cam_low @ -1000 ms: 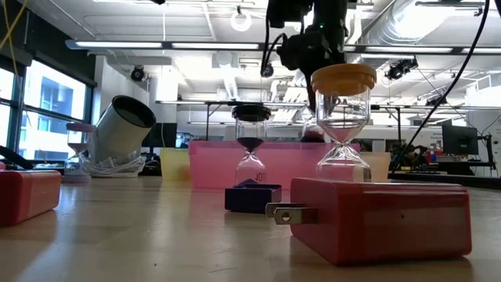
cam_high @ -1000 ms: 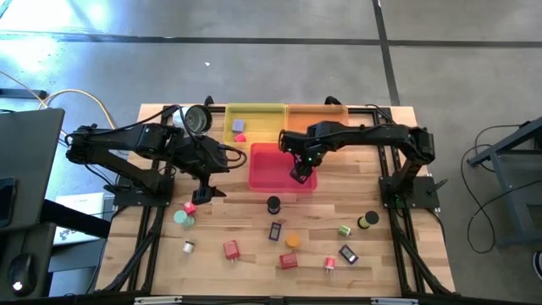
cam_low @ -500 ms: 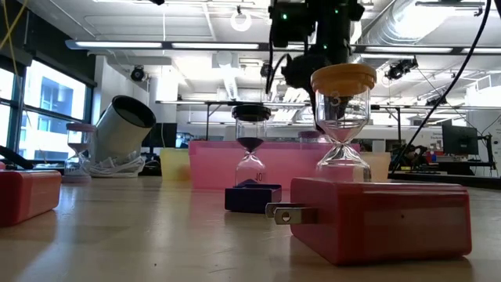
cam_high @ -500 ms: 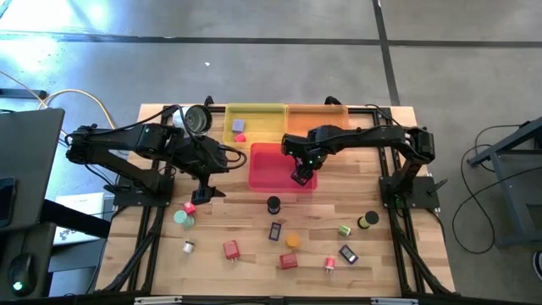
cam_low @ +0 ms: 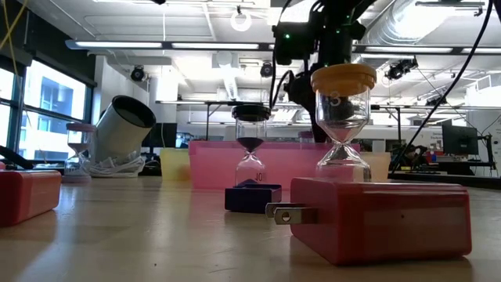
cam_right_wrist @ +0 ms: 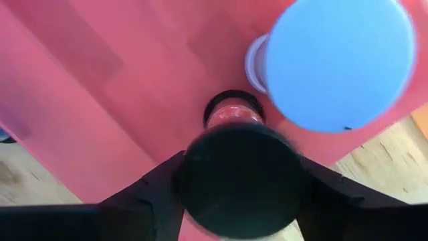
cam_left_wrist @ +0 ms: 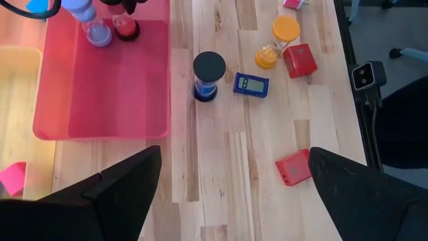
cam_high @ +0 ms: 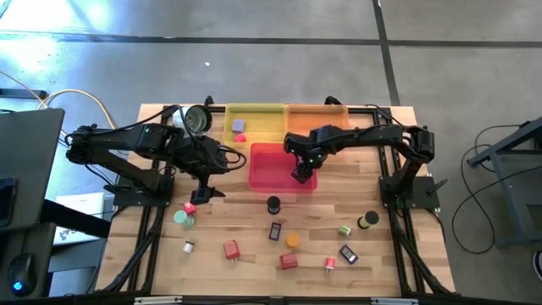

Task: Pick & Place Office items
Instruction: Put the middle black hourglass into the red bin, then put the green charger adapter into the yellow bin

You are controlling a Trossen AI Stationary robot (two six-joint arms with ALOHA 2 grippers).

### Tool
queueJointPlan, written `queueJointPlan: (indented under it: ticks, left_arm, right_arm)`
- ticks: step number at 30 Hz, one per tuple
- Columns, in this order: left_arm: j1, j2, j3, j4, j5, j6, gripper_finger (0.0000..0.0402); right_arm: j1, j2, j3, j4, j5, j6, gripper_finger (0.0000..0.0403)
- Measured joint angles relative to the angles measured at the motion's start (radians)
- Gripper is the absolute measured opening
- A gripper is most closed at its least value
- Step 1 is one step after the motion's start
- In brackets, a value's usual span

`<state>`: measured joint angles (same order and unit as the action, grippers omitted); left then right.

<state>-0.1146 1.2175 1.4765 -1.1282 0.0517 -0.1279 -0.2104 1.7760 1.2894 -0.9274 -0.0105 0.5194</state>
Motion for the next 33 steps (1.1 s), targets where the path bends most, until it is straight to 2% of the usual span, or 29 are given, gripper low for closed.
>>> queueJointPlan:
  ticks: [4,7,15,19,23,33]
  left_arm:
    - [0.000,0.000,0.000,-0.001,0.000,0.000,0.0370]
    - [0.000,0.000,0.000,-0.001,0.000,0.000,0.0370]
    - [0.000,0.000,0.000,-0.001,0.000,0.000,0.0370]
    - [0.000,0.000,0.000,-0.001,0.000,0.000,0.0370]
    - [0.000,0.000,0.000,-0.001,0.000,0.000,0.0370]
    - [0.000,0.000,0.000,-0.016,0.002,-0.045,0.0370]
  right_arm:
    - [0.002,0.000,-0.006,0.025,0.001,0.000,0.0195]
    - [0.003,0.000,-0.006,0.040,-0.008,-0.004,0.0197]
    - [0.004,-0.001,-0.006,0.049,0.002,-0.002,0.0304]
    - [0.004,-0.020,-0.006,0.047,0.001,-0.001,0.0341]
    - [0.004,-0.058,-0.006,0.041,-0.018,0.004,0.0356]
    - [0.030,-0.213,-0.006,-0.077,-0.074,0.058,0.0354]
